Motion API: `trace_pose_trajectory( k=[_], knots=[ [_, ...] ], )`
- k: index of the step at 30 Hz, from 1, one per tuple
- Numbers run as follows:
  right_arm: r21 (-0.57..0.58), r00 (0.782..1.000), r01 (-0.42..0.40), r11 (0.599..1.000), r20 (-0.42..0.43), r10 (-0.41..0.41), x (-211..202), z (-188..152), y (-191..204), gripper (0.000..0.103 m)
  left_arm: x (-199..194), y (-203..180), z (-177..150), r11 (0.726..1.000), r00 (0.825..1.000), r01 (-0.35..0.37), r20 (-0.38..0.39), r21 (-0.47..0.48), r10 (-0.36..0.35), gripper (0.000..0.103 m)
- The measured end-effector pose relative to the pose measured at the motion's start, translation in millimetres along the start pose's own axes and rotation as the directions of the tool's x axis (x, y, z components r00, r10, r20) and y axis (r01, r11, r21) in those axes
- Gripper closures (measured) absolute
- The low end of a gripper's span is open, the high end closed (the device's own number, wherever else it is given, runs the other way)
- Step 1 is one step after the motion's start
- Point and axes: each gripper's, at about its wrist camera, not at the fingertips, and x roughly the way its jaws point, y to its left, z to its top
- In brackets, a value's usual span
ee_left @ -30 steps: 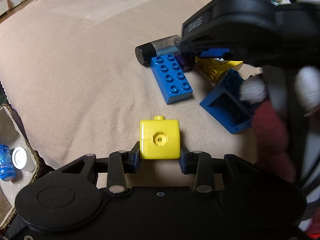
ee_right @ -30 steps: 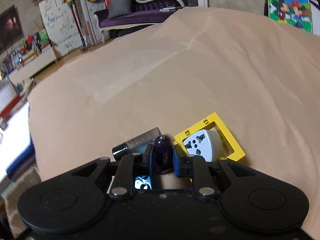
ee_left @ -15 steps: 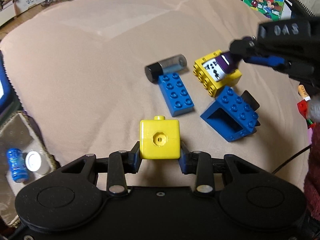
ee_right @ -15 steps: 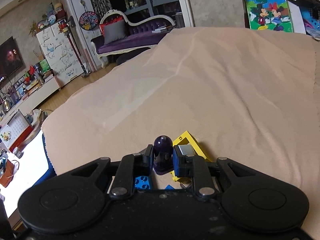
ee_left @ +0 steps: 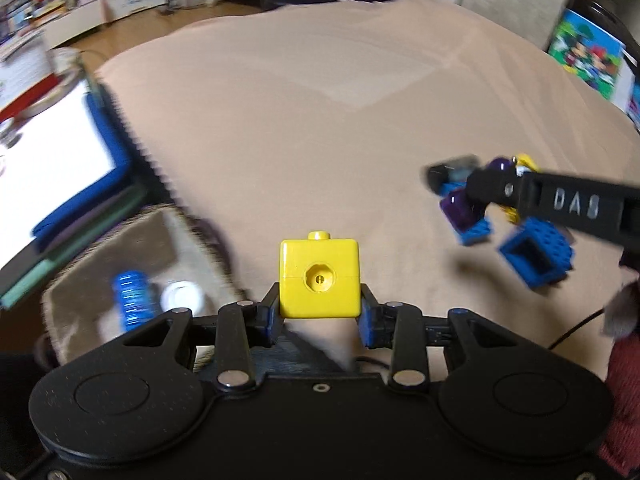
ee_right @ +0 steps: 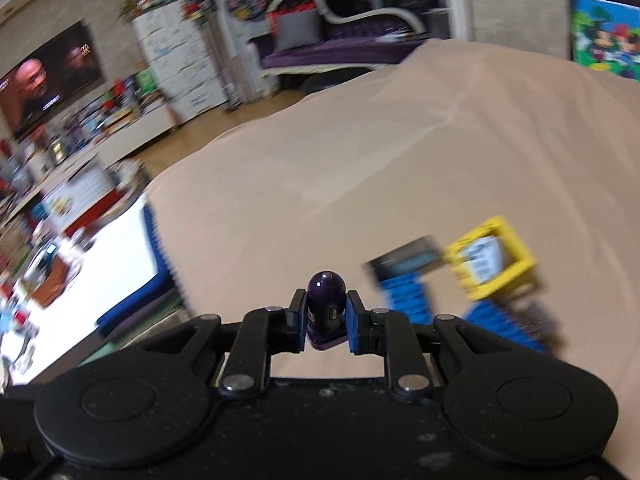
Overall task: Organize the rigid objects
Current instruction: 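Carry both pieces to the basket and open both tools to release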
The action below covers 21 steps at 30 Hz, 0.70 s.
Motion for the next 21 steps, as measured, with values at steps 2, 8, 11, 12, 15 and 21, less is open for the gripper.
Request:
trace_pose_trajectory(
  k=[2, 8, 11, 12, 15, 21],
  knots=[
    [-0.03, 0.999, -0.03, 0.999, -0.021, 0.029, 5.3, -3.8, 21.7, 0.084, -5.8, 19.2, -1.8, 0.999, 0.999, -0.035, 0.012, -0.024, 0.035, 0.066],
    [-0.095, 0.988, -0.123, 0.988, -0.102, 0.113, 24.7, -15.3, 85.1, 0.084, -12.5, 76.8, -5.4, 0.985, 0.995, -0.099, 0.01, -0.14, 0.102, 0.066],
    [-0.13, 0.984, -0.139, 0.982, -0.132, 0.122, 34.1, -20.9, 112.2, 0.084, -14.5, 99.6, -6.6, 0.972, 0.993, -0.117, 0.008, -0.204, 0.121, 0.066],
    [-0.139, 0.982, -0.145, 0.98, -0.142, 0.125, 36.7, -22.5, 120.3, 0.084, -16.1, 107.6, -7.1, 0.965, 0.991, -0.127, 0.005, -0.228, 0.131, 0.066],
    [-0.165, 0.977, -0.164, 0.972, -0.163, 0.137, 41.6, -25.8, 140.9, 0.084, -21.3, 125.0, -8.5, 0.946, 0.98, -0.187, 0.01, -0.265, 0.196, 0.066],
    [-0.188, 0.965, -0.18, 0.966, -0.223, 0.137, 58.9, -34.6, 163.3, 0.084, -7.0, 151.9, -15.2, 0.917, 0.979, -0.203, -0.045, -0.344, 0.2, 0.066]
  ],
)
